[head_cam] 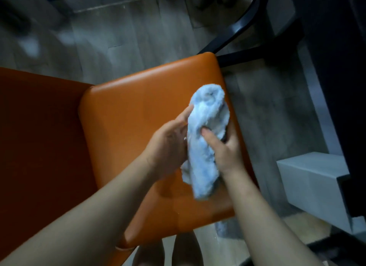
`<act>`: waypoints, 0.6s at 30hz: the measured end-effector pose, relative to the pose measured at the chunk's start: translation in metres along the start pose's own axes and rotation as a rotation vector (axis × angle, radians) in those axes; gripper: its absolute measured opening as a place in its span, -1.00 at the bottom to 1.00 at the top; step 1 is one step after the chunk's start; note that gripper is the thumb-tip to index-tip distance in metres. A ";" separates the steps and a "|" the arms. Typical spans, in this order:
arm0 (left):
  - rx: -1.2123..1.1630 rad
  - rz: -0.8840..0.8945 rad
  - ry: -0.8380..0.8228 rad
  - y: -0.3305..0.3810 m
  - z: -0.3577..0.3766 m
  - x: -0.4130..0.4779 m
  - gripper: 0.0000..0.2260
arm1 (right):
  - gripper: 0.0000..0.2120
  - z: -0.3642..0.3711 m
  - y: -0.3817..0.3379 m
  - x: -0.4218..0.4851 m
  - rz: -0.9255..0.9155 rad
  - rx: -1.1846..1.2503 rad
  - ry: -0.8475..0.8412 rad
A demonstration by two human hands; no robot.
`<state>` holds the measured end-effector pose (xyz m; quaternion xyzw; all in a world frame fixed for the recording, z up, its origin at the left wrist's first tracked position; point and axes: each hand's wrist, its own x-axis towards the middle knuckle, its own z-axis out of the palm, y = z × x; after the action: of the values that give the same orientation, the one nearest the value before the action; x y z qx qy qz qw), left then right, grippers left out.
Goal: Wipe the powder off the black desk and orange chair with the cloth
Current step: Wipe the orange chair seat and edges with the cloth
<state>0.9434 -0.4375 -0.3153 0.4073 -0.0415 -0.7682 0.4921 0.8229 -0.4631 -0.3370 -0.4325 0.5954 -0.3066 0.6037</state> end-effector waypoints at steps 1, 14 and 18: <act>-0.006 -0.005 0.029 0.007 -0.004 0.001 -0.56 | -0.53 -0.003 -0.008 0.010 -0.045 -0.038 0.026; 1.866 -0.200 0.465 -0.025 -0.087 0.021 -0.39 | -0.57 -0.029 0.030 0.063 -0.081 -1.106 0.185; 1.889 -0.185 0.473 -0.033 -0.085 0.002 -0.39 | -0.68 -0.073 0.055 -0.010 0.178 -1.025 0.319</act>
<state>0.9765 -0.3931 -0.3883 0.7791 -0.5079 -0.3527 -0.1033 0.7417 -0.4420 -0.3754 -0.5675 0.7871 0.0136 0.2414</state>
